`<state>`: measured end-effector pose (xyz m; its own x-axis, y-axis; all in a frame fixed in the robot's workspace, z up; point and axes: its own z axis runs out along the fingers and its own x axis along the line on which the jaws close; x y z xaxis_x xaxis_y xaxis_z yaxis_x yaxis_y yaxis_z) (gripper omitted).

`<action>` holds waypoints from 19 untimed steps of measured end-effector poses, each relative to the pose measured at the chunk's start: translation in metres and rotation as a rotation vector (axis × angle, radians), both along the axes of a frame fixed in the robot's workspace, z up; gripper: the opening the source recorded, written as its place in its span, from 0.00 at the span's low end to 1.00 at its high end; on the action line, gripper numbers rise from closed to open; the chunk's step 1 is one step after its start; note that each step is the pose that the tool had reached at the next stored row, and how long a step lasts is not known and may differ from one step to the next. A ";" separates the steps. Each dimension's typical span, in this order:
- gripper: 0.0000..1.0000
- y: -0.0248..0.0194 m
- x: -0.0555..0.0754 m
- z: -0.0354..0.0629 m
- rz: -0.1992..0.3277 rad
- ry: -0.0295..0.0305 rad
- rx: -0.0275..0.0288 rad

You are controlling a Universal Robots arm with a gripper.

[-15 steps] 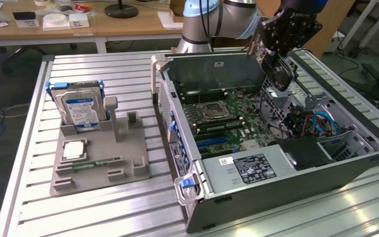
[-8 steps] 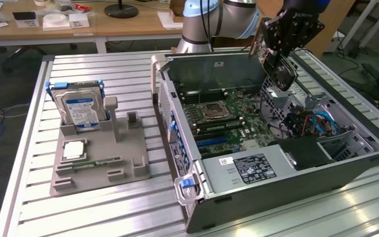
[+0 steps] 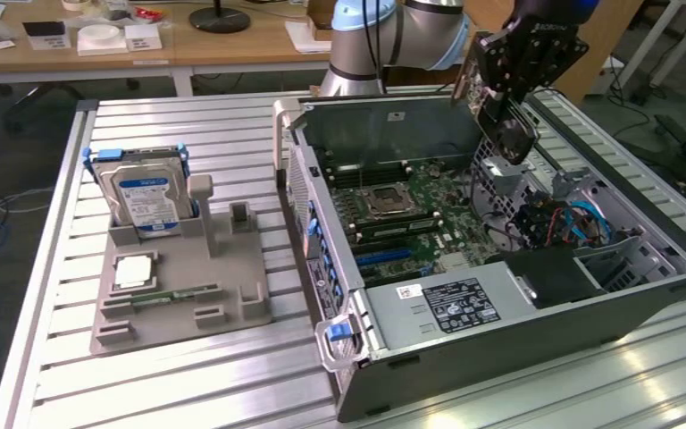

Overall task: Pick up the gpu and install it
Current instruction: 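Pick up the gpu and move the gpu toward the slot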

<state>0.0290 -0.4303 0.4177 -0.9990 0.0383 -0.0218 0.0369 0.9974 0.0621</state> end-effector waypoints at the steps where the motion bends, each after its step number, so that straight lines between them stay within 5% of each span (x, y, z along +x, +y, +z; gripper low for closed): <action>1: 0.27 0.0000 0.001 0.0000 0.000 0.0000 0.0000; 19: 0.27 0.0000 0.009 -0.0002 0.000 0.0000 0.0000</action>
